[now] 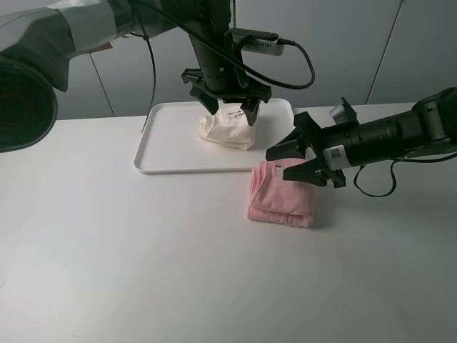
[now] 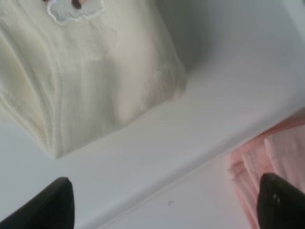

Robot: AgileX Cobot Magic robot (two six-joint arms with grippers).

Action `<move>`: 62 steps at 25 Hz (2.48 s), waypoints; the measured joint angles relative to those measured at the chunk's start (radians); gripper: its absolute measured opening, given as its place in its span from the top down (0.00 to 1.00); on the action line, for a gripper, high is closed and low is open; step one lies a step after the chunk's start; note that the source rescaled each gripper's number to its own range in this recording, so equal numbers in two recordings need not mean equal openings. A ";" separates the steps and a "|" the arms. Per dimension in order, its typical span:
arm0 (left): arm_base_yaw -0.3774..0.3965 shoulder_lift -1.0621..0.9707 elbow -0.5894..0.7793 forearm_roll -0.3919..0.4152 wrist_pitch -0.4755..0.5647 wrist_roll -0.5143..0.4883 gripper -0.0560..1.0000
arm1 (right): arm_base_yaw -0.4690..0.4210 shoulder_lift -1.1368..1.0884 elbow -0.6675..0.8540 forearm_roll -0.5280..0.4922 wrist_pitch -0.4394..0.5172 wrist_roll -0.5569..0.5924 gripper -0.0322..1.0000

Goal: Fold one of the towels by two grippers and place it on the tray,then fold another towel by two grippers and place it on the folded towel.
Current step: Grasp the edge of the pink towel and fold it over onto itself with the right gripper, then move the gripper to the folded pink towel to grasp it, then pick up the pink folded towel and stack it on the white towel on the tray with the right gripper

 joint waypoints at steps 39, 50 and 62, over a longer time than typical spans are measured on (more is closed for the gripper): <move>0.000 0.000 0.000 0.001 0.000 0.029 0.01 | 0.028 0.000 0.000 -0.296 -0.354 0.226 0.30; 0.000 0.000 0.000 0.001 0.000 0.041 0.01 | 0.050 0.054 -0.002 -0.274 -0.348 0.232 0.57; 0.004 0.000 0.000 -0.129 0.000 0.111 0.01 | 0.051 0.058 -0.002 -0.274 -0.304 0.203 0.86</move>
